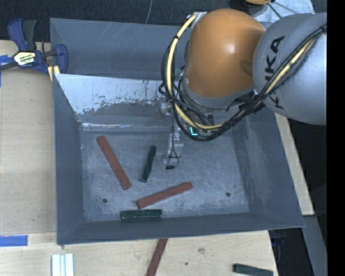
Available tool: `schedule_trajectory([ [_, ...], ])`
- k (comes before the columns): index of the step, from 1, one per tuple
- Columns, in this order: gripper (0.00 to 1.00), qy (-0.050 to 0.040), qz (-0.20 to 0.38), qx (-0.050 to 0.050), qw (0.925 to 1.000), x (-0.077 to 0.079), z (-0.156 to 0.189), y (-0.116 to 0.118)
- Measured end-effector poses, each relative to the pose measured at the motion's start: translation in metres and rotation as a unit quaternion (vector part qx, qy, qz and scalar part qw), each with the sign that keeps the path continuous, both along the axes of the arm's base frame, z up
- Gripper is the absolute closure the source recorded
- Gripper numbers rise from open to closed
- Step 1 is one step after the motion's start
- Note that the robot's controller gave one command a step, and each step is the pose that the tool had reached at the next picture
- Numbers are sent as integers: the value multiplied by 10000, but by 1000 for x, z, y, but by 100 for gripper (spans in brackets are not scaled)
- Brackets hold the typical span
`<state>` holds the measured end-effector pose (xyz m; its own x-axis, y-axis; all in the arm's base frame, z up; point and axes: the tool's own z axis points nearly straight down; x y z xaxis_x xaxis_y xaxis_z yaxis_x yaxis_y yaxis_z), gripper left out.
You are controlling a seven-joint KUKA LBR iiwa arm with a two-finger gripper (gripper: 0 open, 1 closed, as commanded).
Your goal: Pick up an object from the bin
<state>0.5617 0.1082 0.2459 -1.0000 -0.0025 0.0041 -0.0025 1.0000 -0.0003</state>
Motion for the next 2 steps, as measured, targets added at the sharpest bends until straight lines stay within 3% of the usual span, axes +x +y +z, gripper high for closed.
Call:
schedule_trajectory([
  [1, 0, -39, -10, 7, 10000, 1, 4, 0],
  [2, 0, -77, 235, 9, 9997, 6, -40, 3],
])
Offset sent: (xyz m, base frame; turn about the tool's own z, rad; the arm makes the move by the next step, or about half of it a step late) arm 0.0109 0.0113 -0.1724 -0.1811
